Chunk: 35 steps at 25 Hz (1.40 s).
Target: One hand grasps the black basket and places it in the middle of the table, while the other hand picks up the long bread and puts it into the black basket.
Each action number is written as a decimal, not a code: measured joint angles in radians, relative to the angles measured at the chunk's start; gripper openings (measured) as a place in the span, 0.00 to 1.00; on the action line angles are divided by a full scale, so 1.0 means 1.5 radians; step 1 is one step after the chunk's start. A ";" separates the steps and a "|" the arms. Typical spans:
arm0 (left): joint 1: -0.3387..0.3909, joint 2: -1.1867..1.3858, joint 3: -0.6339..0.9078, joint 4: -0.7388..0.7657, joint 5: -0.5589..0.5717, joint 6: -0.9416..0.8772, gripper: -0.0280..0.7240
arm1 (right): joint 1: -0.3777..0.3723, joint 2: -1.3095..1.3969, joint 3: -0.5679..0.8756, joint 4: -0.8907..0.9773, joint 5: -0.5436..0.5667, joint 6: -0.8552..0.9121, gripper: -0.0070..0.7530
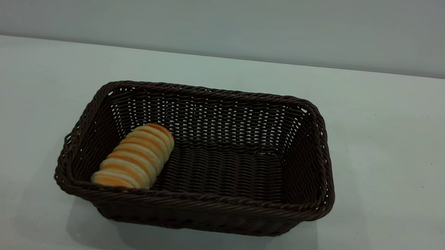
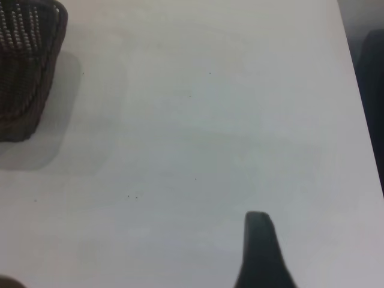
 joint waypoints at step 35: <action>0.000 0.000 0.000 0.015 0.000 0.000 0.68 | 0.000 -0.001 0.000 0.015 0.000 0.018 0.68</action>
